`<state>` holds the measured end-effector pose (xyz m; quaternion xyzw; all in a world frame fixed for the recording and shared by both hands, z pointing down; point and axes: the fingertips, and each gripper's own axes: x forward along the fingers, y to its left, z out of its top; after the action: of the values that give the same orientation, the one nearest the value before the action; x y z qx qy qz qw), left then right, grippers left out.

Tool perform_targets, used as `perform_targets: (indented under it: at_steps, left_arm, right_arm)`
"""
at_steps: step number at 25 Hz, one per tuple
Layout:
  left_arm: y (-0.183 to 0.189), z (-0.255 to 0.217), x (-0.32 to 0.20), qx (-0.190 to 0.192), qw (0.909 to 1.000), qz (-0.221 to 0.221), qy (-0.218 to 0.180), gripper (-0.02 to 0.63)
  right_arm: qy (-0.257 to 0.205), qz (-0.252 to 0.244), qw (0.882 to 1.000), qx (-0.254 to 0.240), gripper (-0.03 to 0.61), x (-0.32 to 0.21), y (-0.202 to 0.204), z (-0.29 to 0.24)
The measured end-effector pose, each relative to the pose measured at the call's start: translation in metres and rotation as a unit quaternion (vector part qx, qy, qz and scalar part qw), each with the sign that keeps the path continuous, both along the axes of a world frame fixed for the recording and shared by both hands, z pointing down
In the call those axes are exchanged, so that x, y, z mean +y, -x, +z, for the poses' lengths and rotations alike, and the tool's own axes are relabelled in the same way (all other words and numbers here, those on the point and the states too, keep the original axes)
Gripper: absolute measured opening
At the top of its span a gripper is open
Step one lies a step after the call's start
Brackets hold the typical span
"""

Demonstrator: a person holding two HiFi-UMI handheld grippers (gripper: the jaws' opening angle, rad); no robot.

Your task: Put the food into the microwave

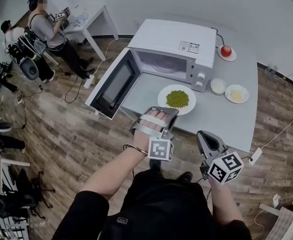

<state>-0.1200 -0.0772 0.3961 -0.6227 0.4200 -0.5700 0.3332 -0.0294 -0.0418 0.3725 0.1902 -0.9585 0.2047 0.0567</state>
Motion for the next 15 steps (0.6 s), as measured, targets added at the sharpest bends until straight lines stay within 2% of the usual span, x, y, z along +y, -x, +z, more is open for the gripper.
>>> perform_targets:
  at_steps: [6,11,15]
  left_arm:
    - [0.063,0.000,0.009,-0.009,0.9998,0.020,0.003,0.017]
    - [0.110,0.003,0.013,-0.007,0.9990,0.039,0.023,0.017]
    - [0.137,0.009,0.003,-0.006,0.9989,0.036,0.029,0.017]
  right_arm:
    - [0.003,0.007,1.000,-0.001,0.014,0.003,0.070,-0.002]
    - [-0.002,0.010,1.000,-0.007,0.014,0.006,0.130,-0.013]
    - [0.000,-0.001,1.000,0.000,0.014,0.004,0.160,-0.011]
